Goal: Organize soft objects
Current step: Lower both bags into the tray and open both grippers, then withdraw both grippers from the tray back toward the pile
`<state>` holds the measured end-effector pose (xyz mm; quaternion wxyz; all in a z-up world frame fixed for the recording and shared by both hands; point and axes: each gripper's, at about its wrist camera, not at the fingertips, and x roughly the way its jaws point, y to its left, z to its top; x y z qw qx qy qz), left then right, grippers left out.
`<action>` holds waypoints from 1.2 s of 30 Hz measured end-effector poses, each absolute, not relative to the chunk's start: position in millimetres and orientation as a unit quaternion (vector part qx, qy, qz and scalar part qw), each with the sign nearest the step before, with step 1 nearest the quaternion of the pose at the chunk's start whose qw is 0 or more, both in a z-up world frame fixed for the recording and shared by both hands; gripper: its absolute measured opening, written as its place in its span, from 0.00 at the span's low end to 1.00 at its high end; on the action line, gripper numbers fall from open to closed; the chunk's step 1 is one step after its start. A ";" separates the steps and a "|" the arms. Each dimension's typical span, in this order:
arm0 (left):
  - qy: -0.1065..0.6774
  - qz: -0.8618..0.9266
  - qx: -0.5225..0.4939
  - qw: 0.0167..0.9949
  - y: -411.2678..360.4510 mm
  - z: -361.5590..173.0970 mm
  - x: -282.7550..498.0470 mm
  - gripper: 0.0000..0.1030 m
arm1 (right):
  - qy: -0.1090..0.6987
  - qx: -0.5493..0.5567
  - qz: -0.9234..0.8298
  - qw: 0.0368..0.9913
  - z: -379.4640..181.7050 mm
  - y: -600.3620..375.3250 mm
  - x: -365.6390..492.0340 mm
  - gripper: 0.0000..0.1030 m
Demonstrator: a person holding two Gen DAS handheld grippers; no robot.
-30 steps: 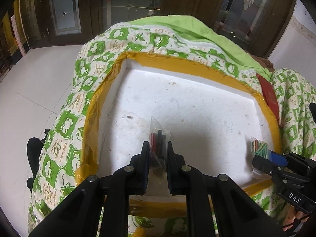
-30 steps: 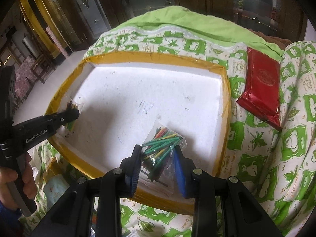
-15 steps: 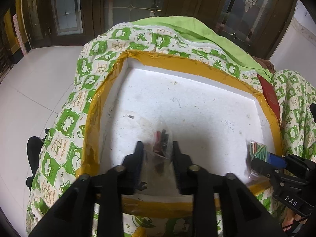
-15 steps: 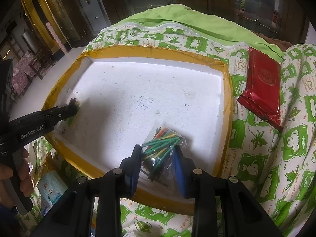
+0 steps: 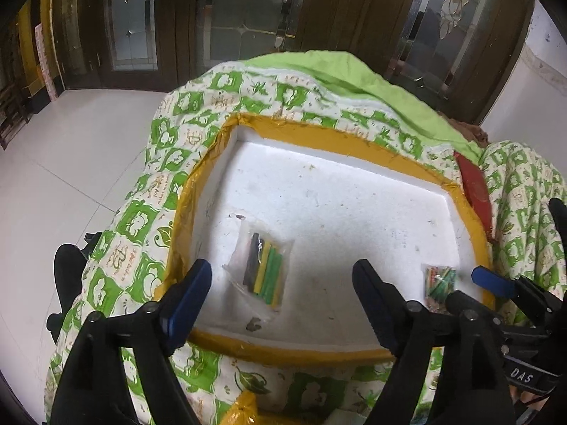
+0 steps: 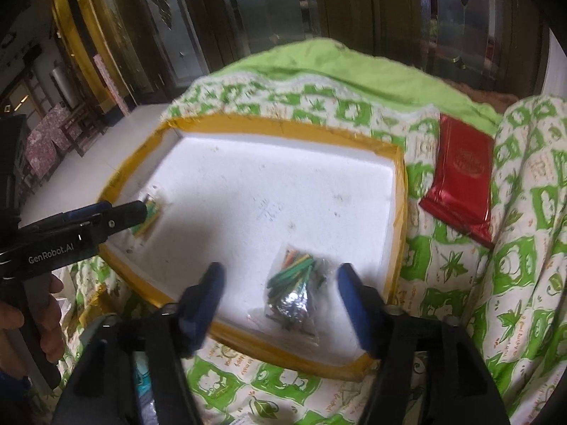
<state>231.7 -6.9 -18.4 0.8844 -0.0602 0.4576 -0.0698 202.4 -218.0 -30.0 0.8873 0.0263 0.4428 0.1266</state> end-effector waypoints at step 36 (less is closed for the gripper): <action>0.423 -0.062 -0.032 0.904 15.4 -17.8 53.6 0.93 | 0.432 0.118 0.110 0.887 -20.3 -258.7 106.2 0.99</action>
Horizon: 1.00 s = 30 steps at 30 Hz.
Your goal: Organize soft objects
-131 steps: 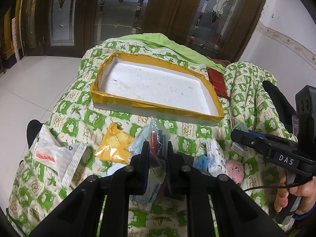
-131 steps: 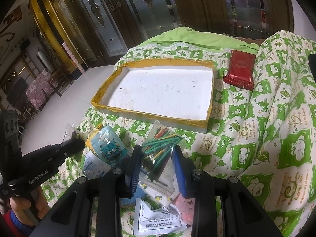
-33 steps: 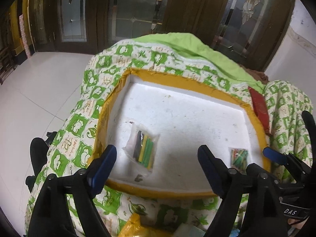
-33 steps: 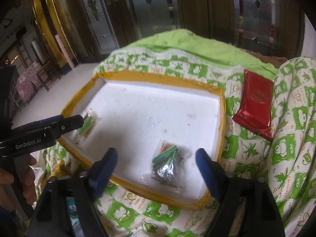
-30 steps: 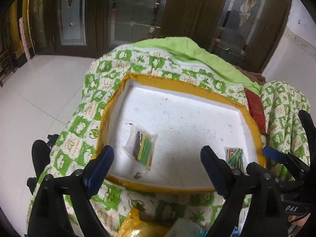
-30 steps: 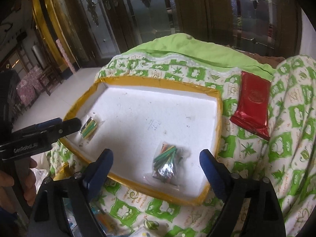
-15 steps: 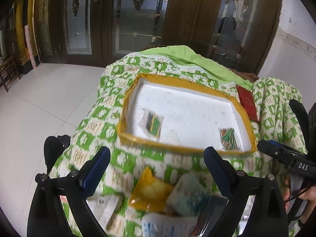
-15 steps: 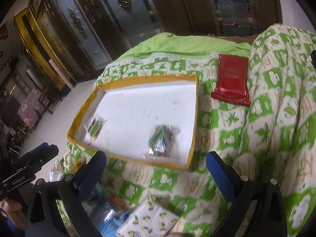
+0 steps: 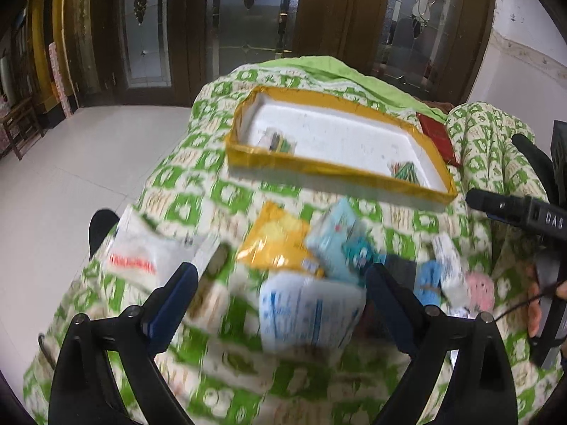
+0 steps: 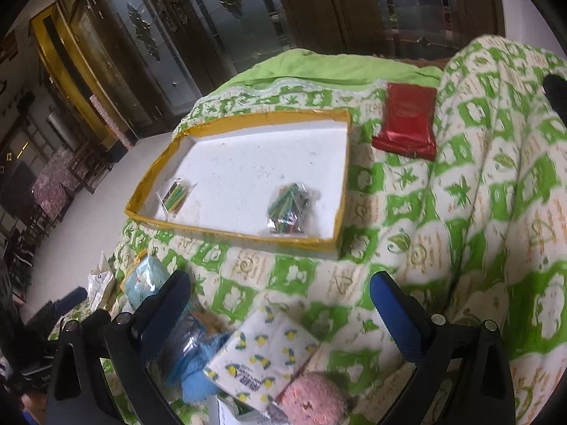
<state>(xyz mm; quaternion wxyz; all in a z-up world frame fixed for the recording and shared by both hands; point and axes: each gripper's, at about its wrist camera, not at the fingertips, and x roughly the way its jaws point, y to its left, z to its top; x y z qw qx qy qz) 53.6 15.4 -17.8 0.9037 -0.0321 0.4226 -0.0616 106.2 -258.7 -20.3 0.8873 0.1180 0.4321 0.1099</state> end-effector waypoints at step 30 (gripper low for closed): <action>0.480 -0.069 0.027 0.874 -12.4 -55.3 51.4 0.93 | 0.527 0.163 0.165 0.817 -60.8 -241.6 92.2 0.79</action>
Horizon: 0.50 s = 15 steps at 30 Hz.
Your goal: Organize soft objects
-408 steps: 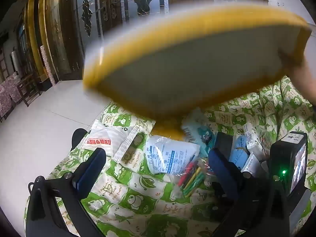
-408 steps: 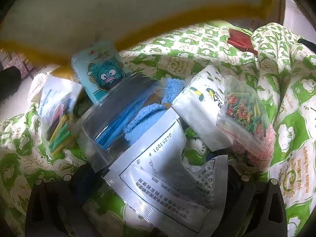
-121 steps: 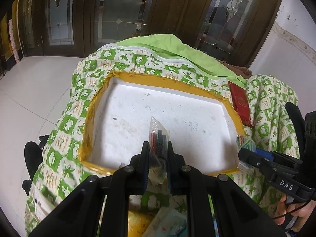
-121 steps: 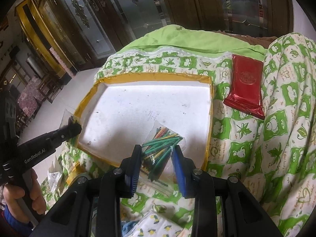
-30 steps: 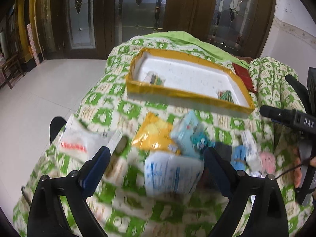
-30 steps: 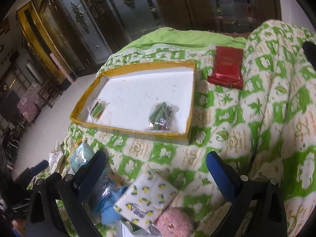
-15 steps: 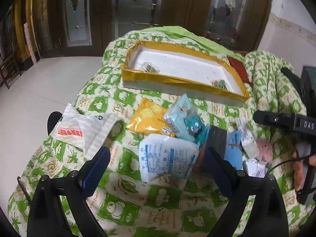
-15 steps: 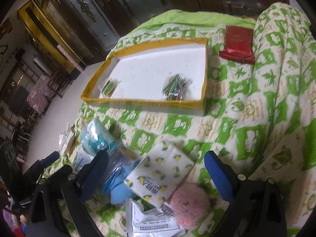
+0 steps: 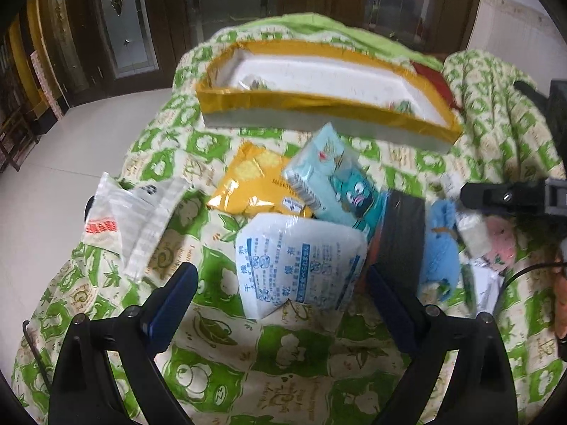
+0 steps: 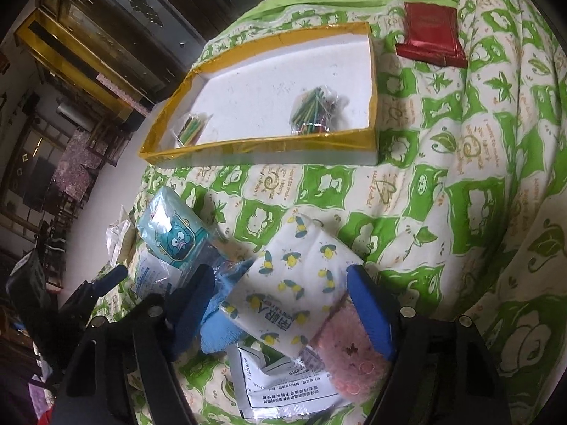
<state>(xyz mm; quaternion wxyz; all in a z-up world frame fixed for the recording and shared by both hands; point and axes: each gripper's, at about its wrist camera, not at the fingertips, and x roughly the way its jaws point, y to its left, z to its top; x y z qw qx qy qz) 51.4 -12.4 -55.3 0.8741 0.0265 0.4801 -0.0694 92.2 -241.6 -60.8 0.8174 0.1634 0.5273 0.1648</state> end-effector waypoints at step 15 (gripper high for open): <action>0.491 -0.111 0.020 0.864 -22.1 -61.8 50.9 0.57 | 0.554 0.161 0.161 0.801 -77.1 -231.7 104.2 0.74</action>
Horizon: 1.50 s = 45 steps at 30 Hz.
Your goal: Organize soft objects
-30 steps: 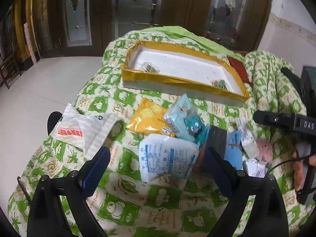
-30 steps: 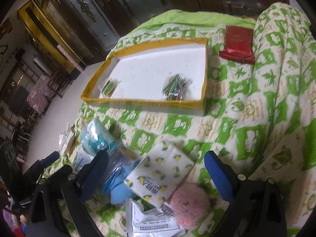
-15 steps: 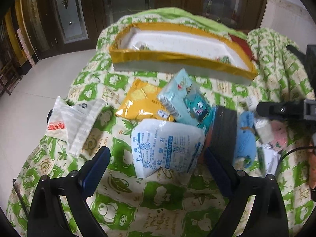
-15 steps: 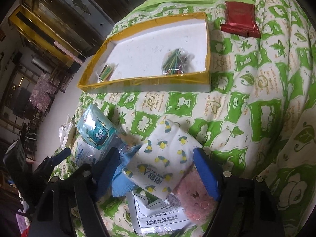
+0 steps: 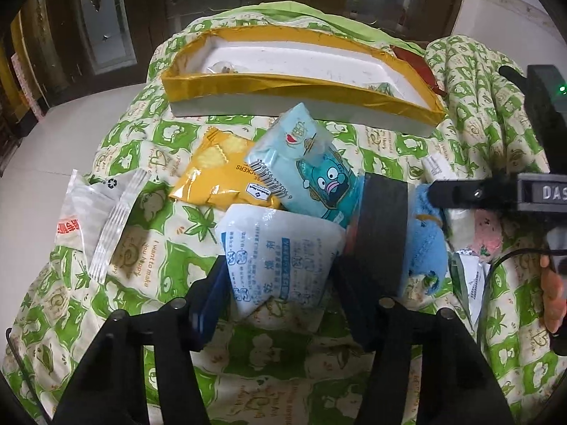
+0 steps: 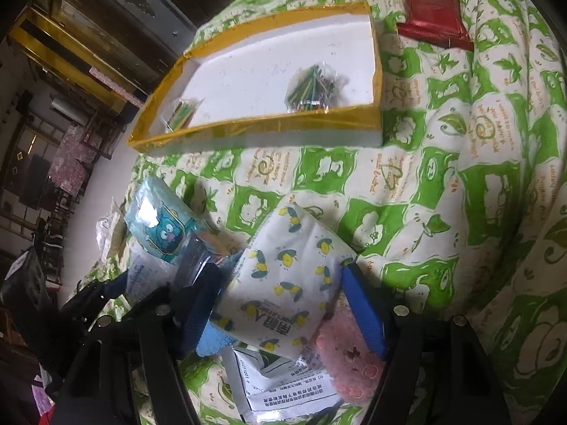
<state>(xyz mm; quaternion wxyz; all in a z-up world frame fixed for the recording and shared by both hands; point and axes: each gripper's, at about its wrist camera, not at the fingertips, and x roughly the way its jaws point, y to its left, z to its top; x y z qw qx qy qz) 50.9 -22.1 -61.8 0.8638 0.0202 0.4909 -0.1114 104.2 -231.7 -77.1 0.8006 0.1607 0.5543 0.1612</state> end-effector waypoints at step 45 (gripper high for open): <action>0.463 -0.085 -0.010 0.882 -7.1 -46.2 46.2 0.88 | 0.542 0.190 0.172 0.800 -80.9 -232.4 102.7 0.64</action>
